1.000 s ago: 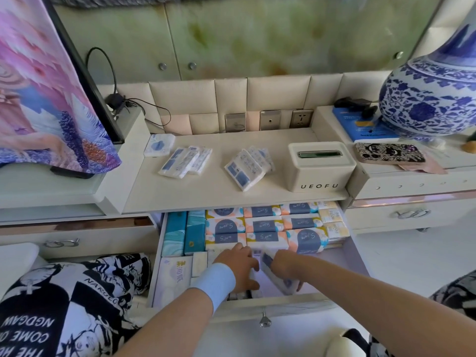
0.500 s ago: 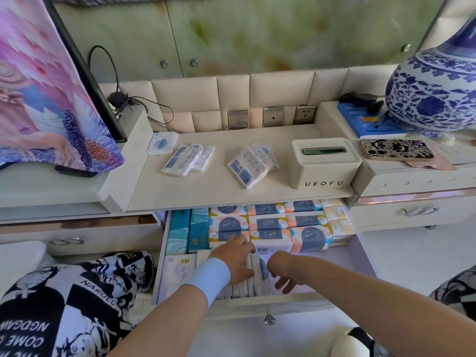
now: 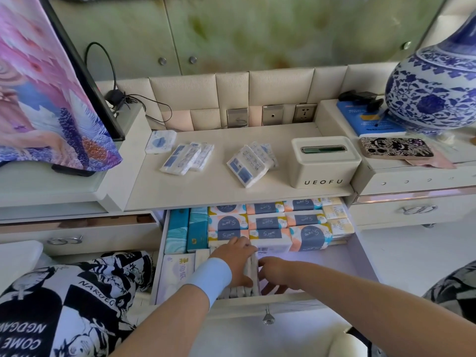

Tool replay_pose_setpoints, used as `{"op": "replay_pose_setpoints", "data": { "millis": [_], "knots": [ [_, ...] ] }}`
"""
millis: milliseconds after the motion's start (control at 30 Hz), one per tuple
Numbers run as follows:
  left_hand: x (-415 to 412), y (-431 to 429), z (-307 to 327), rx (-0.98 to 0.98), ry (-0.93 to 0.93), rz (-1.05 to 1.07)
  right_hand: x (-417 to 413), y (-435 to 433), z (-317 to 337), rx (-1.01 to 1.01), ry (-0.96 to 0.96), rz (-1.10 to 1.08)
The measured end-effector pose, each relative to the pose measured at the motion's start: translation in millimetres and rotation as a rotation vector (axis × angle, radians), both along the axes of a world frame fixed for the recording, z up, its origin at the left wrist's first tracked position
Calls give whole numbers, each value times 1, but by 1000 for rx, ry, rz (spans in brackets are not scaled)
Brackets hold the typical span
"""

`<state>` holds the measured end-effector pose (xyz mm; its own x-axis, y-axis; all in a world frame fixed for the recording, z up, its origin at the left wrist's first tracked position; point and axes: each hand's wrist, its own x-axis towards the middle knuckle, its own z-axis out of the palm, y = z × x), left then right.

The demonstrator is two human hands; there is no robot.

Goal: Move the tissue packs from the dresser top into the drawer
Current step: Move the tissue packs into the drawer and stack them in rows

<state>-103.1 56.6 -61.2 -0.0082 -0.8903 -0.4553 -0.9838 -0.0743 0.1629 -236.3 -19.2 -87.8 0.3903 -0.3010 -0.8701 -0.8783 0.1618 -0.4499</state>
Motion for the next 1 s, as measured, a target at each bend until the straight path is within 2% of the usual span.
{"op": "replay_pose_setpoints", "data": {
  "millis": [133, 233, 367, 467, 567, 667, 733, 800, 867, 933, 1000],
  "knots": [
    [2, -9, 6, 34, 15, 13, 6, -7, 5, -235, 117, 207],
    [12, -22, 21, -30, 112, 128, 12, -22, 22, -433, 156, 307],
    [36, -46, 44, -181, 201, 283, 20, -56, 55, -669, 20, 262],
    [53, -66, 62, -243, 237, 350, 31, -82, 79, -791, -85, 70],
    [67, -86, 76, -287, 217, 378, 45, -105, 91, -804, -232, -153],
    [73, -107, 82, -343, 244, 425, 63, -126, 93, -866, -274, -239],
    [76, -122, 79, -352, 288, 478, 77, -135, 88, -786, -306, -366],
    [80, -134, 74, -309, 349, 535, 92, -140, 85, -607, -325, -552],
    [83, -144, 69, -221, 421, 579, 103, -145, 81, -506, -305, -645],
    [88, -154, 66, -193, 540, 641, 110, -151, 77, -506, -277, -667],
    [95, -161, 67, -253, 707, 766, 119, -155, 72, -533, -296, -640]
  ]
}}
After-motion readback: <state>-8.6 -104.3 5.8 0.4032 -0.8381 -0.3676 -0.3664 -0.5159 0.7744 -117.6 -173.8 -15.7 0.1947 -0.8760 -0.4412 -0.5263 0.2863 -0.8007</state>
